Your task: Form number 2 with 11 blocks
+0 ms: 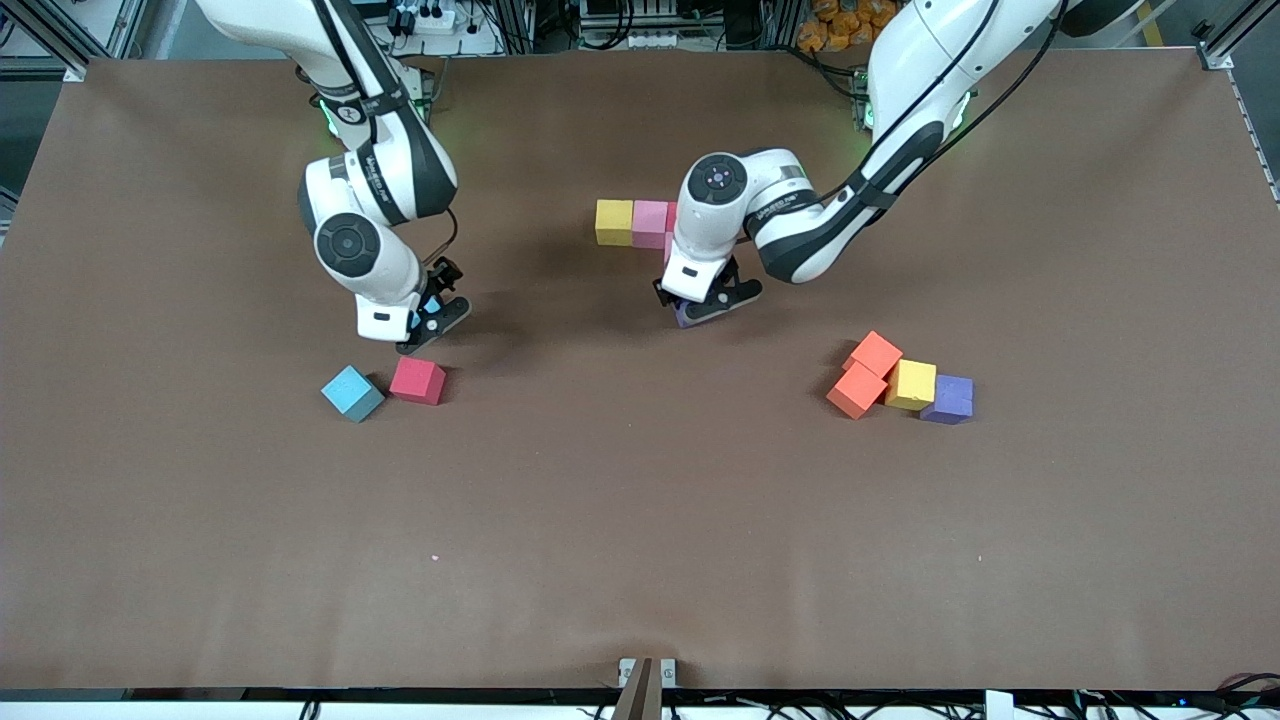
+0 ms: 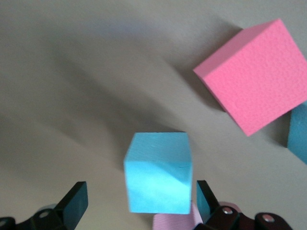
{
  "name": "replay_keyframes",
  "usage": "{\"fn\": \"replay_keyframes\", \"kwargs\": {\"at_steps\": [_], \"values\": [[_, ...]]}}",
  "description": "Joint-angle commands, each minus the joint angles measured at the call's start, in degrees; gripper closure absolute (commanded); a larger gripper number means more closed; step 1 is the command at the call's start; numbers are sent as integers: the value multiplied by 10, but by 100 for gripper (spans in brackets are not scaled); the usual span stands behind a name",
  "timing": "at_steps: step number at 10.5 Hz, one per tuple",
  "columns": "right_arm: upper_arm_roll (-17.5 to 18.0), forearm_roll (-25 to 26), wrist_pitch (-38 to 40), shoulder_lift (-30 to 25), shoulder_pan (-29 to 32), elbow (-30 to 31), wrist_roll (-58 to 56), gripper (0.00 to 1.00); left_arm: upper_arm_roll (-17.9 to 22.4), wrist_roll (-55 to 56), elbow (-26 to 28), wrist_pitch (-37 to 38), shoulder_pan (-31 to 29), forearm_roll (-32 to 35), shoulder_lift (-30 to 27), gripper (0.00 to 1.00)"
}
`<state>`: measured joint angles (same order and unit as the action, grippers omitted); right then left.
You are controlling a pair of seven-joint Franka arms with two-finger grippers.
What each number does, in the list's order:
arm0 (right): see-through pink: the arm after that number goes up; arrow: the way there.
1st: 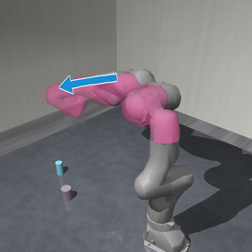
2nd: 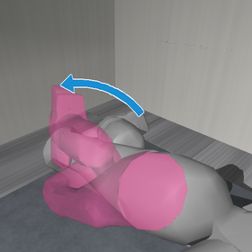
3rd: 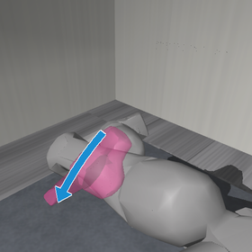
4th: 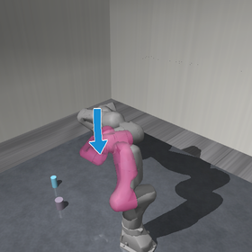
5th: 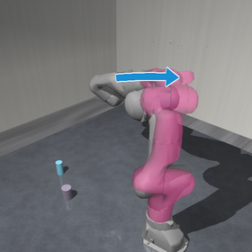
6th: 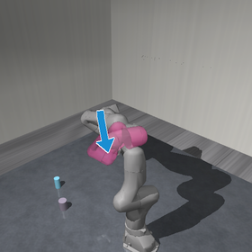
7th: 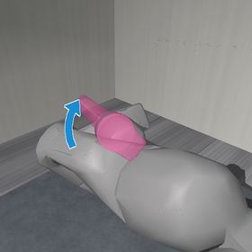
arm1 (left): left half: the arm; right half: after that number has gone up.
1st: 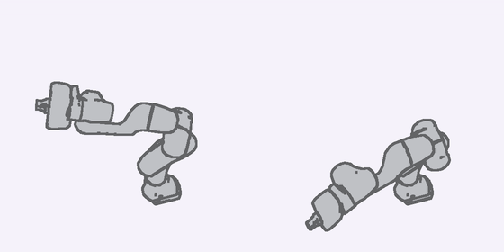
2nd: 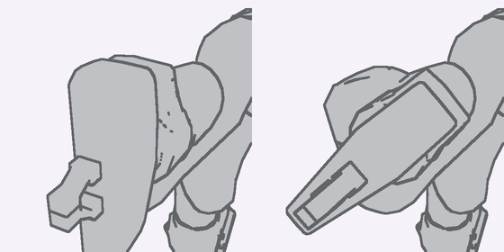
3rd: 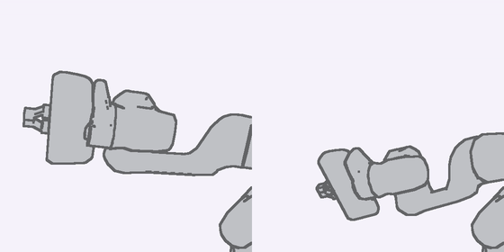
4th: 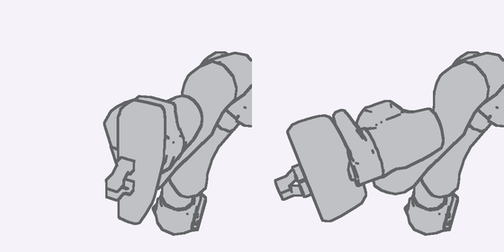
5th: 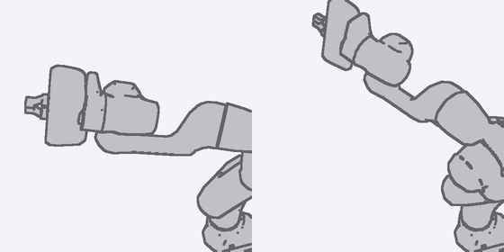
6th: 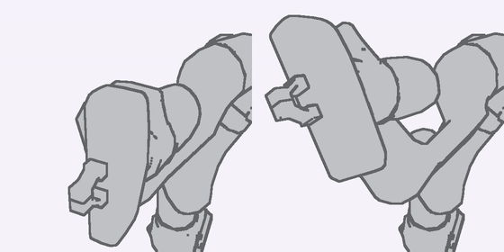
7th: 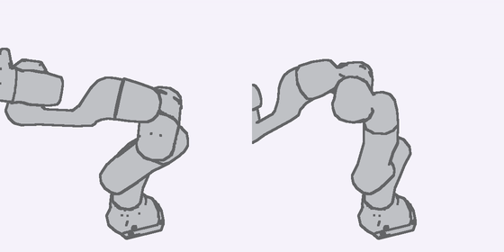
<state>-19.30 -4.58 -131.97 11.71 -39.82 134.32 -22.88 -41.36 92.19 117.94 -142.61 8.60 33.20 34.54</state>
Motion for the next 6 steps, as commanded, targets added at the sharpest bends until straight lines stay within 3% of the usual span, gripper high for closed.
{"fn": "replay_keyframes", "kwargs": {"at_steps": [1,6], "values": [[6,11,-38,-13,22,33,-23,0,-11,18,21,-8,-4,48,-23,86],[7,11,-115,5,22,68,-23,0,-15,18,37,-42,-3,114,-14,86]]}}
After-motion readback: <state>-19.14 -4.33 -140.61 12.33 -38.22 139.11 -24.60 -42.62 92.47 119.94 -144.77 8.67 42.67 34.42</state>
